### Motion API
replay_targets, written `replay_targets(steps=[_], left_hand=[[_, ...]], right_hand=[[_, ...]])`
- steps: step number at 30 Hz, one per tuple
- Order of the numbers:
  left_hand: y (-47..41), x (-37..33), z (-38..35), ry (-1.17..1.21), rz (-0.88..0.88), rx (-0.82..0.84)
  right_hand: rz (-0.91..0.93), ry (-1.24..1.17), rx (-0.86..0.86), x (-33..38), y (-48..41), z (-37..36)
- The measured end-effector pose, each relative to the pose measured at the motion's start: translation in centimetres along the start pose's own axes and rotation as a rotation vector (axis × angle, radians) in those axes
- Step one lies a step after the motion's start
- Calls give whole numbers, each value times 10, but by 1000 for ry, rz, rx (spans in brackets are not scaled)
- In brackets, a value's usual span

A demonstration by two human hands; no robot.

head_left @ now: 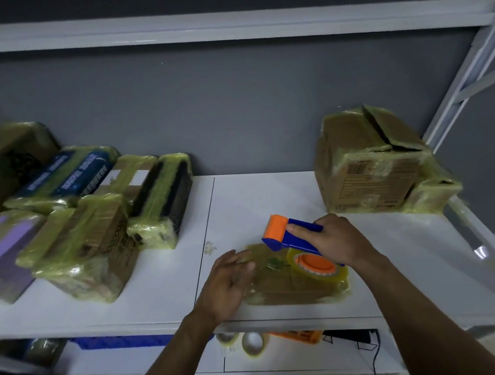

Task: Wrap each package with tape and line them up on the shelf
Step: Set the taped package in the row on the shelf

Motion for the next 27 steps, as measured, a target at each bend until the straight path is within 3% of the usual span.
replay_targets(steps=[4, 7, 10, 17, 20, 27], left_hand=[[-14, -34, 4, 240, 175, -155], [-21, -62, 2, 542, 297, -124], [-24, -75, 0, 643, 364, -75], [-24, -85, 3, 776, 336, -51], [-23, -87, 4, 728, 295, -16], [-26, -79, 6, 588, 253, -102]], right_hand=[[48, -22, 10, -7, 11, 3], [88, -84, 9, -15, 17, 7], [138, -105, 20, -19, 20, 8], [191, -162, 21, -23, 27, 8], [197, -163, 23, -22, 29, 8], [201, -145, 20, -17, 32, 9]])
Point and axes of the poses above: each hand's wrist, its own y-axis away from the middle knuckle, its own z-axis out of the back of the hand, x = y × z, the point moved 1 cm from there along -y, towards the middle knuckle, and after that the axes turned 1 degree about -z, right-handed, at the moved point
